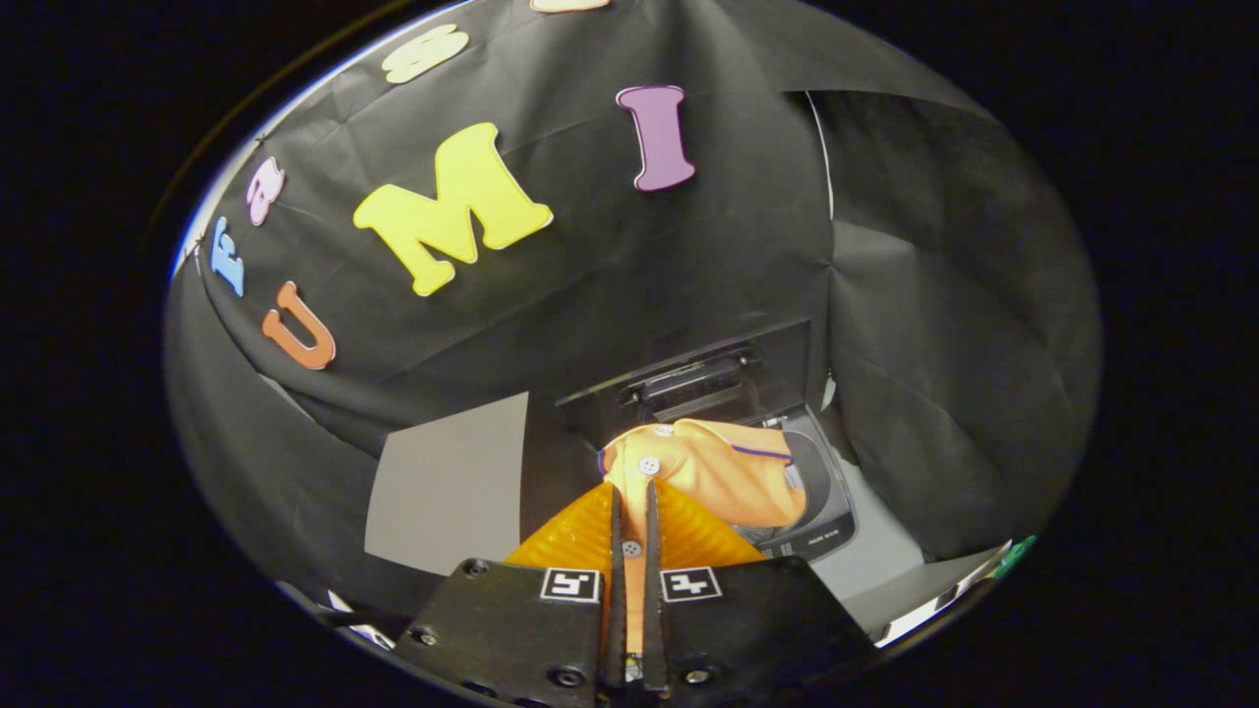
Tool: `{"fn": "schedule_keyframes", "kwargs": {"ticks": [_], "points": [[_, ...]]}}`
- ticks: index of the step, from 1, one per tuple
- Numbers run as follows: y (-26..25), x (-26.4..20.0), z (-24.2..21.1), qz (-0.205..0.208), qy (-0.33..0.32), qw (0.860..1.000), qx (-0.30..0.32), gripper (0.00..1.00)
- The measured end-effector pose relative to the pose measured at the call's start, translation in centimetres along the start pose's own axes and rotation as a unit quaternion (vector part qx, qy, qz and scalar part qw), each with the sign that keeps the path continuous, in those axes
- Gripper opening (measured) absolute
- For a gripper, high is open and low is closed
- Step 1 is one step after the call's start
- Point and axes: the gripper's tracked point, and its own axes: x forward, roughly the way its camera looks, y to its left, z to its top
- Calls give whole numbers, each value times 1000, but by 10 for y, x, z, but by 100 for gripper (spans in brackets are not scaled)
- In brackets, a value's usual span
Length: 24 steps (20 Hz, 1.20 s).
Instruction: Put the clothes into the washing machine and then close the washing machine lid.
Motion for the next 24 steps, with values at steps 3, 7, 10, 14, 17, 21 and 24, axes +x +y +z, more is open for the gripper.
{"fn": "schedule_keyframes", "kwargs": {"ticks": [3,7,10,14,17,21,24], "points": [[-8,13,-3,12,7,1000,1,10],[-18,29,-12,20,16,1000,-3,10],[-22,51,-19,12,15,1000,-11,10],[-40,73,-33,10,30,999,12,10],[-54,94,-47,4,45,999,18,10],[-65,120,-60,1,56,998,10,10],[-68,138,-66,-1,61,998,6,10]]}}
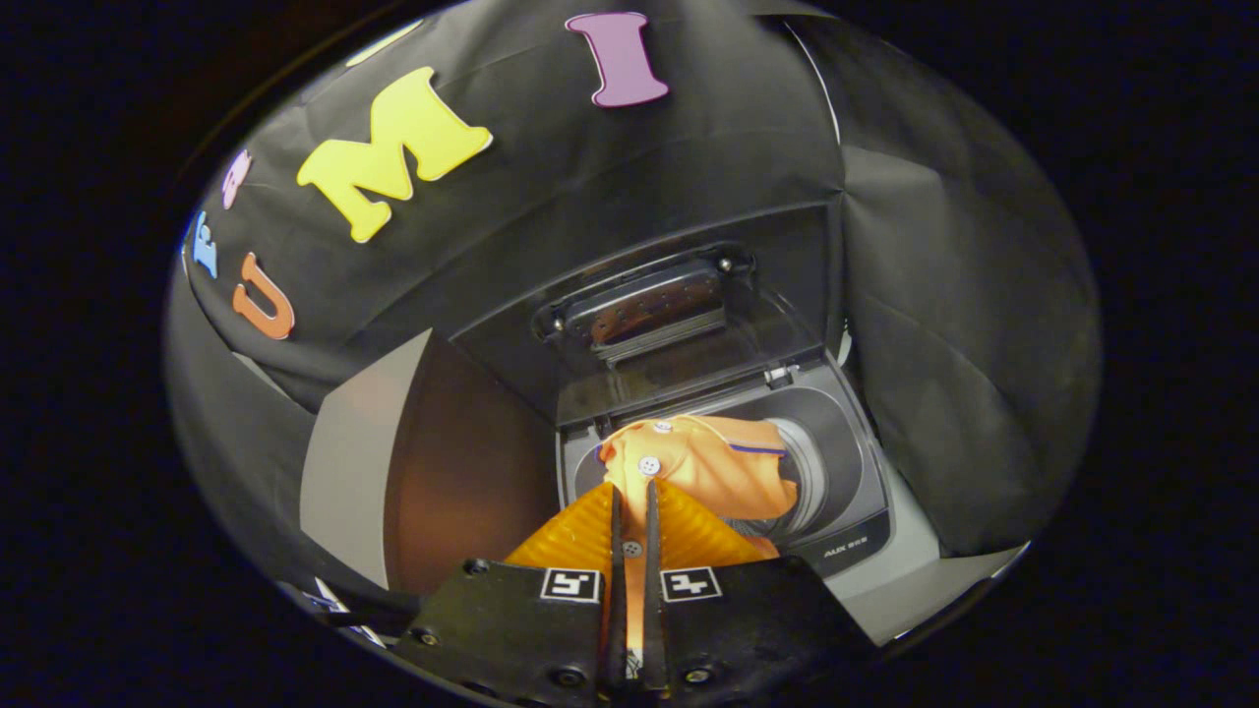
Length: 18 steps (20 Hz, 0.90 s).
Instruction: Put the clothes into the washing machine and then close the washing machine lid.
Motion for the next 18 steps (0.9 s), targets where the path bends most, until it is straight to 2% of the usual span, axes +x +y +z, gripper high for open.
{"fn": "schedule_keyframes", "kwargs": {"ticks": [9,18], "points": [[4,49,-1,-14,21,999,-22,10],[-13,113,-16,-48,53,997,-36,10]]}}
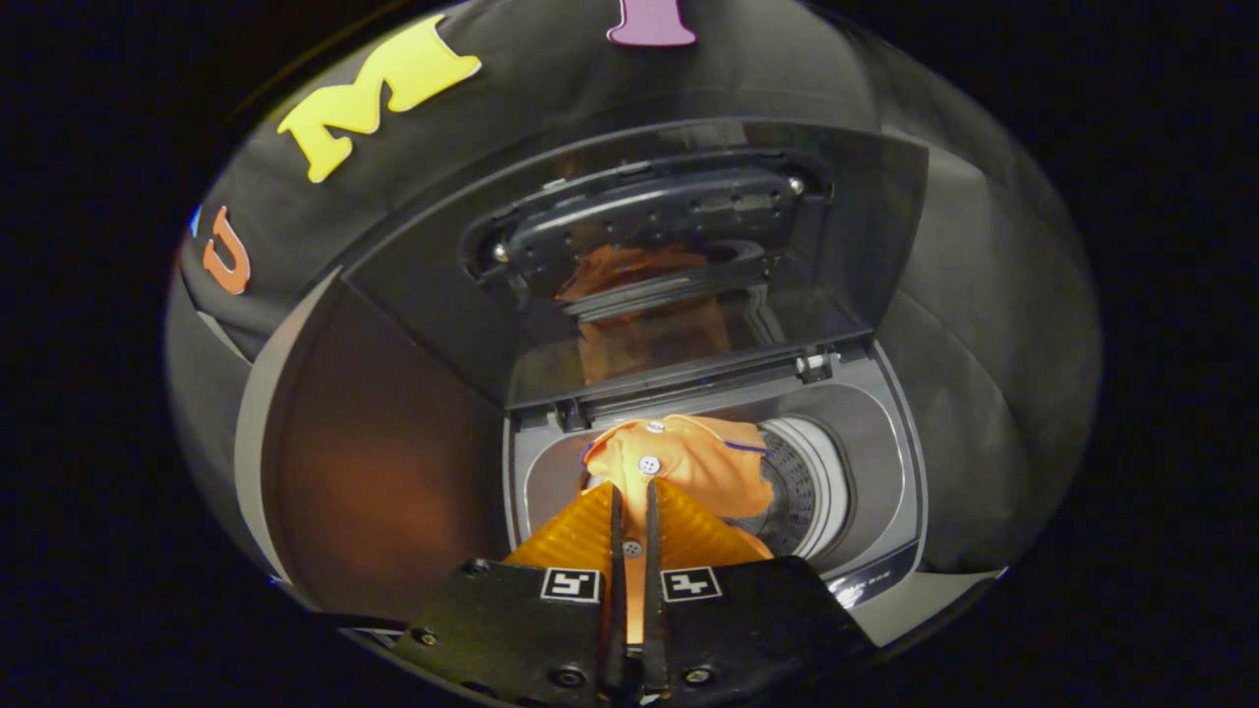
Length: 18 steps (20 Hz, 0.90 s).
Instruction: Put the clothes into the washing machine and then close the washing machine lid.
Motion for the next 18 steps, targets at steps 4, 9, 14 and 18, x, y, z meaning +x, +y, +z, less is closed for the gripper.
{"fn": "schedule_keyframes", "kwargs": {"ticks": [4,9,14,18], "points": [[-5,29,-10,0,23,1000,9,10],[-36,60,-16,-49,47,998,13,10],[-37,59,-22,-35,63,997,23,28],[-40,44,-24,-54,59,997,15,41]]}}
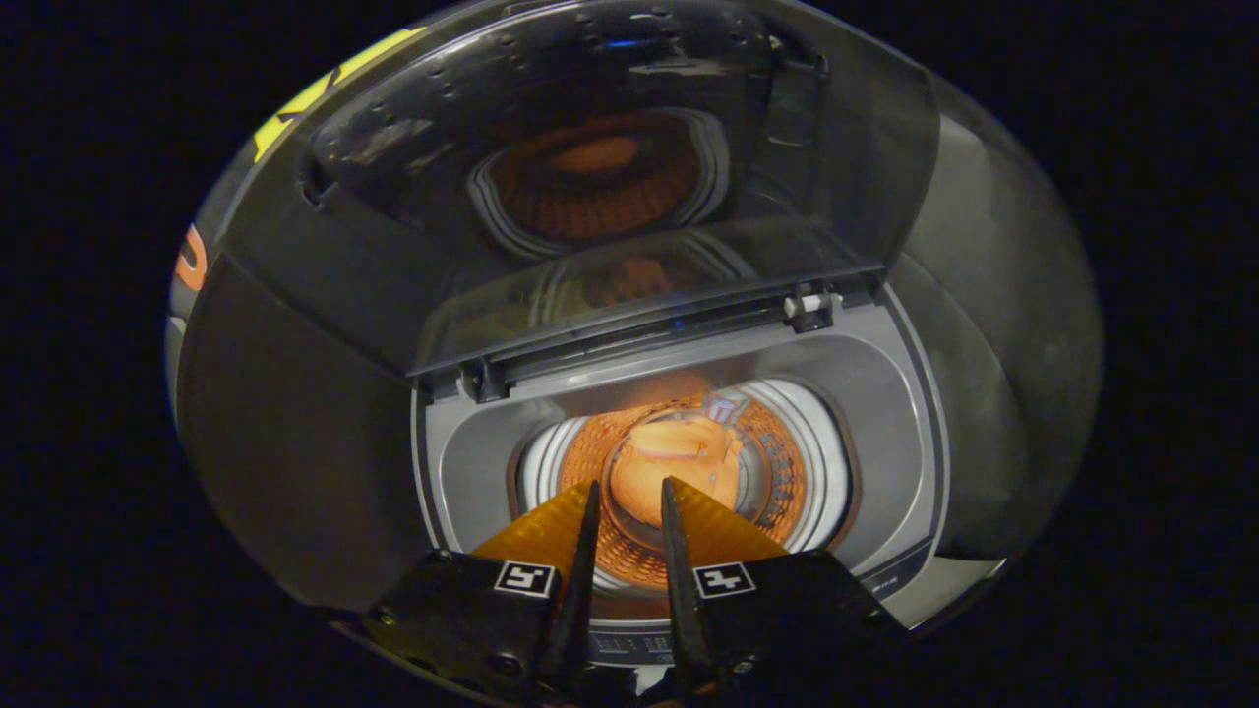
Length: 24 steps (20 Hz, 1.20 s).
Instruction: Put the clothes into the washing machine and then close the washing machine lid.
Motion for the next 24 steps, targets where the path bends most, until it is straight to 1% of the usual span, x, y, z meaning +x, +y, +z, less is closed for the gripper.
{"fn": "schedule_keyframes", "kwargs": {"ticks": [2,4,7,11,13,15,17,20,22,24], "points": [[-7,-10,0,-16,-5,1000,-3,48],[-8,-26,3,-23,-9,1000,0,48],[1,-62,24,-11,-52,998,-19,48],[29,-134,79,12,-139,988,-63,48],[47,-157,112,28,-181,980,-77,48],[59,-174,141,34,-209,973,-89,48],[68,-187,166,34,-228,968,-97,48],[83,-196,208,45,-274,955,-107,48],[88,-192,229,44,-286,952,-101,48],[91,-178,236,48,-282,953,-101,48]]}}
